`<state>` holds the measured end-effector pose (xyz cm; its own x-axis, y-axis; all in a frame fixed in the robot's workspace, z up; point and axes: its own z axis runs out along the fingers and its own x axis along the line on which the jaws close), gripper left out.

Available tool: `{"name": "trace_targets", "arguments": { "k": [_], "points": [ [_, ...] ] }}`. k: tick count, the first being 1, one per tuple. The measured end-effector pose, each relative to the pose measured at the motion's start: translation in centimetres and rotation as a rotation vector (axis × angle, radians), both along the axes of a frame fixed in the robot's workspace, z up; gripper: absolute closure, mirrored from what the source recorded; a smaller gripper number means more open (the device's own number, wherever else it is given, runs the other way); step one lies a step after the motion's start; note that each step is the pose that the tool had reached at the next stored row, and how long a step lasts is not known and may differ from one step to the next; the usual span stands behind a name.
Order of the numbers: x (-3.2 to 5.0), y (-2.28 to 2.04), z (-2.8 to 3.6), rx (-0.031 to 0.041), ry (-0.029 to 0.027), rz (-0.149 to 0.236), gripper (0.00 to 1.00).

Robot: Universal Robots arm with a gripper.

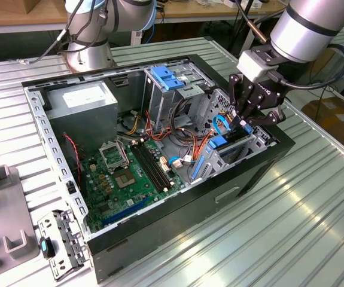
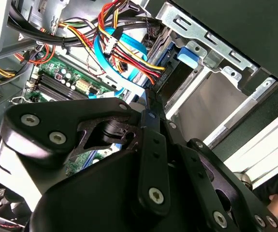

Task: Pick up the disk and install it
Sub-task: 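Insert the second disk wire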

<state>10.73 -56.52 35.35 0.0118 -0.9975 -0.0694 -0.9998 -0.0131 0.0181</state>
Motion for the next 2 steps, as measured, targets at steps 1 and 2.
{"name": "trace_targets", "arguments": {
  "k": [1, 2],
  "points": [
    [0.00, 0.00, 0.00, 0.0000, 0.0000, 0.000, 0.89],
    [0.00, 0.00, 0.00, 0.0000, 0.0000, 0.000, 0.89]
  ]
}}
